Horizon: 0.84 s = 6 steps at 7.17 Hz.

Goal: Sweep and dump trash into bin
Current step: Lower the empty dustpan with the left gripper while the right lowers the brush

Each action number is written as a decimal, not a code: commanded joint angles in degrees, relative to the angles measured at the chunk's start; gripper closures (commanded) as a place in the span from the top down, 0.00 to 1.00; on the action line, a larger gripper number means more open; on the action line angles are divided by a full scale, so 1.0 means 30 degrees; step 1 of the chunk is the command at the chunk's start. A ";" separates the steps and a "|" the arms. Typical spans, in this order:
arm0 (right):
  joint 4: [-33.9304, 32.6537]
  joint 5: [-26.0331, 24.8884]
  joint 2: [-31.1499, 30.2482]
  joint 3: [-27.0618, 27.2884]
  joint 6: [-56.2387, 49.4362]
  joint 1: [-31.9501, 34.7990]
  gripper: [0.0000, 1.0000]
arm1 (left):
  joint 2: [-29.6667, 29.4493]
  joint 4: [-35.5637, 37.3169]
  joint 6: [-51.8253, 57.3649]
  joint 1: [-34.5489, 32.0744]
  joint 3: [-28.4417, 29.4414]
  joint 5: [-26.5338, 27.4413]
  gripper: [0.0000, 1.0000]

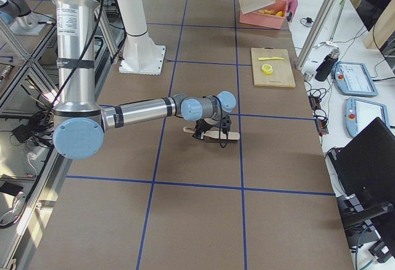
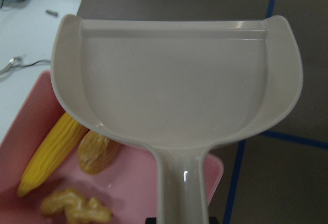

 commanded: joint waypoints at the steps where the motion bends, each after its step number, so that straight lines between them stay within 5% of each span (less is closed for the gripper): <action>1: -0.0010 0.0015 -0.0006 -0.0070 0.0326 -0.0329 0.11 | 0.0046 -0.0914 -0.1078 0.3991 -0.1549 0.1212 0.00; 2: -0.0039 0.0044 -0.0006 -0.0100 0.0326 -0.0329 0.65 | 0.0133 -0.0741 -0.1107 0.5021 -0.1640 0.1427 0.00; 3: 0.0019 0.0015 -0.0064 -0.0042 0.0268 -0.0329 1.00 | 0.0163 -0.0681 -0.1601 0.5989 -0.1670 0.1371 0.00; 5: 0.0049 0.0015 -0.0035 0.0017 0.0297 -0.0329 1.00 | 0.0221 -0.0739 -0.1870 0.6291 -0.1467 0.1166 0.08; 6: 0.0049 0.0015 -0.0035 0.0075 0.0297 -0.0300 1.00 | 0.0193 -0.0855 -0.1811 0.6291 -0.1233 0.1281 0.34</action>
